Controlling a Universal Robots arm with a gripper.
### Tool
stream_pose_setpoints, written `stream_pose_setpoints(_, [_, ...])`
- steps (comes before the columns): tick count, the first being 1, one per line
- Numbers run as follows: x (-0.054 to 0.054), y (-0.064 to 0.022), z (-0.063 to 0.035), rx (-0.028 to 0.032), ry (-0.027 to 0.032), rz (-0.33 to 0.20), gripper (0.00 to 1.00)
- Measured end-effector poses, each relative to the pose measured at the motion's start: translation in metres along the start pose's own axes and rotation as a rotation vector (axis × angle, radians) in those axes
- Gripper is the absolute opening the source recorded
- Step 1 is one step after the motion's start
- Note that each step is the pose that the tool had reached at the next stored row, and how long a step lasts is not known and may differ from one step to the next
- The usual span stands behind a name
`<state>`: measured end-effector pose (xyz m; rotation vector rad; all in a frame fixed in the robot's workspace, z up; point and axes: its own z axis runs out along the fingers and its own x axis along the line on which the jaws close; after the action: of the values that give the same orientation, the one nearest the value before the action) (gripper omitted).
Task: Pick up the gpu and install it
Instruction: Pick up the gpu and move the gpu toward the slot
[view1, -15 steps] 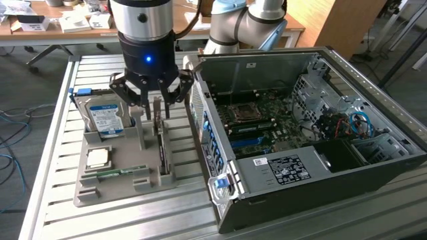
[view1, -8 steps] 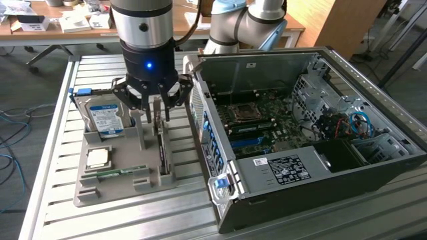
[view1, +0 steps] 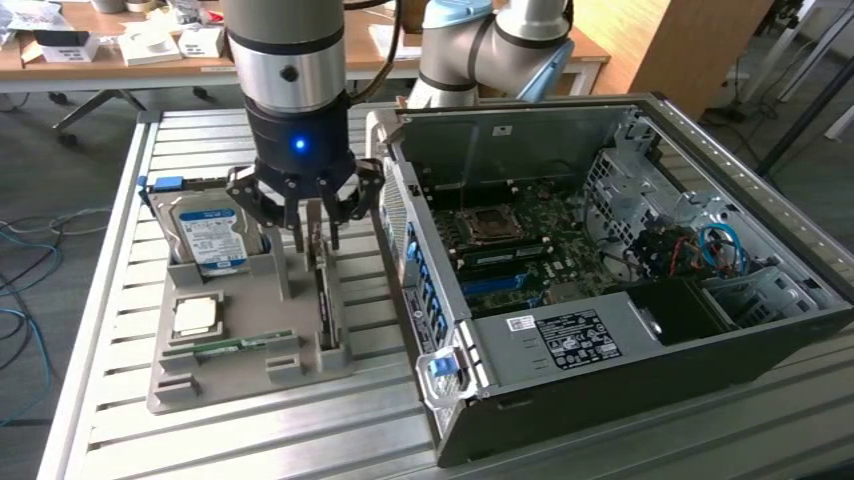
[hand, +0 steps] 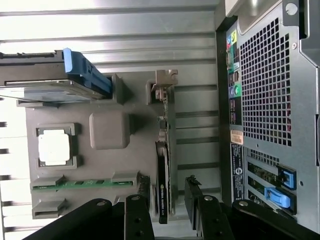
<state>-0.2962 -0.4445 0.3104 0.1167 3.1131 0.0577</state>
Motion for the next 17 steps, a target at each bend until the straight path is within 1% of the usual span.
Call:
stream_pose_setpoints(6, [0.001, 0.0032, 0.0111, 0.0036, -0.0004, 0.0, 0.42])
stream_pose_setpoints(9, [0.001, 0.0038, 0.0154, 0.0074, -0.0006, 0.0, 0.42])
stream_pose_setpoints(10, [0.001, 0.0039, 0.0158, 0.009, -0.0006, 0.0, 0.42])
stream_pose_setpoints(17, [0.001, 0.0038, 0.017, 0.0133, -0.0011, -0.001, 0.42])
